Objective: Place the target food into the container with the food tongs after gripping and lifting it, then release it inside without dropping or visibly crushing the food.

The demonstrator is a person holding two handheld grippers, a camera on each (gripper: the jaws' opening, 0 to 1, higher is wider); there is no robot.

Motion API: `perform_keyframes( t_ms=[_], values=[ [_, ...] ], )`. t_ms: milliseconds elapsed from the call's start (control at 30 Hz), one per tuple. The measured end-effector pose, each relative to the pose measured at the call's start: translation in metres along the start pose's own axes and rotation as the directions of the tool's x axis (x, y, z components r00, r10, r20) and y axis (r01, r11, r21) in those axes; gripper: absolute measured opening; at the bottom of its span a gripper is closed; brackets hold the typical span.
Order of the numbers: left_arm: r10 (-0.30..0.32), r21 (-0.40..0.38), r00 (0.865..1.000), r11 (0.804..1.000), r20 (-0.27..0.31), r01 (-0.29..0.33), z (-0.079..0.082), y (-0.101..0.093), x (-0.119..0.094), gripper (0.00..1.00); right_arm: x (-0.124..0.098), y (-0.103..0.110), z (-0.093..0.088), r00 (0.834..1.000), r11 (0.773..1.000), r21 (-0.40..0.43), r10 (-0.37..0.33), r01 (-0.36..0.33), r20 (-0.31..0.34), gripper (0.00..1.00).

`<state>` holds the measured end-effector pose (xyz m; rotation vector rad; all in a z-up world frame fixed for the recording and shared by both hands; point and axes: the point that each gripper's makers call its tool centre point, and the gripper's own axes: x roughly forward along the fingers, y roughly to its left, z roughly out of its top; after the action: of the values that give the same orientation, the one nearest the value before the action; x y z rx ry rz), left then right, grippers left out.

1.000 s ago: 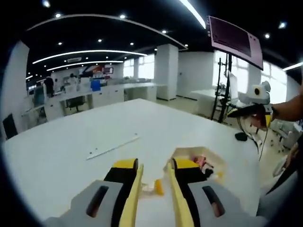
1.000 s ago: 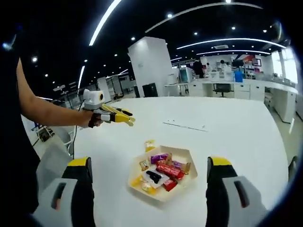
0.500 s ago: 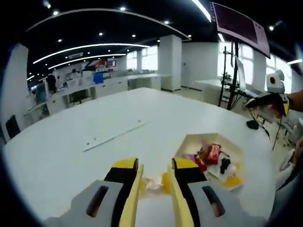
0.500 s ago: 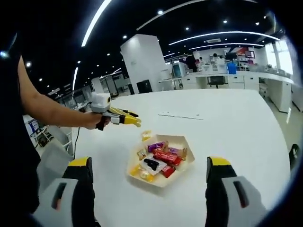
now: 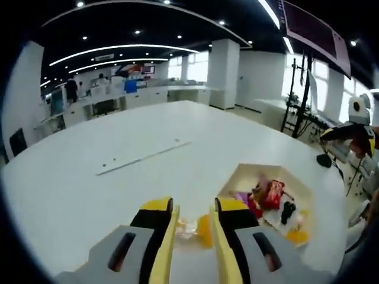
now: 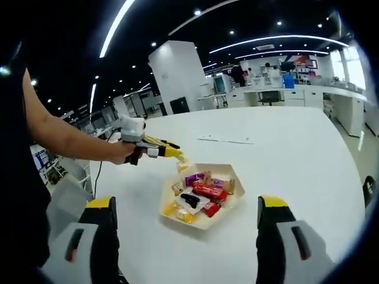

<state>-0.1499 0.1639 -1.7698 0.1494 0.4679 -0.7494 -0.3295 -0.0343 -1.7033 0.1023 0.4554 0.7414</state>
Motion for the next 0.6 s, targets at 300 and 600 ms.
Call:
perform_keyframes(
  t_ms=[300,600],
  values=[
    [-0.008,0.026,0.994,1.0,-0.111,0.011,-0.035,0.0,0.001,0.25,0.001,0.001,-0.003,1.0,1.0,-0.017,0.012,-0.012,-0.021,0.97],
    [0.016,0.033,0.991,0.999,-0.13,-0.012,-0.045,0.024,-0.026,0.25,0.007,0.002,-0.007,0.999,1.0,-0.009,0.023,-0.023,-0.026,0.96]
  ],
)
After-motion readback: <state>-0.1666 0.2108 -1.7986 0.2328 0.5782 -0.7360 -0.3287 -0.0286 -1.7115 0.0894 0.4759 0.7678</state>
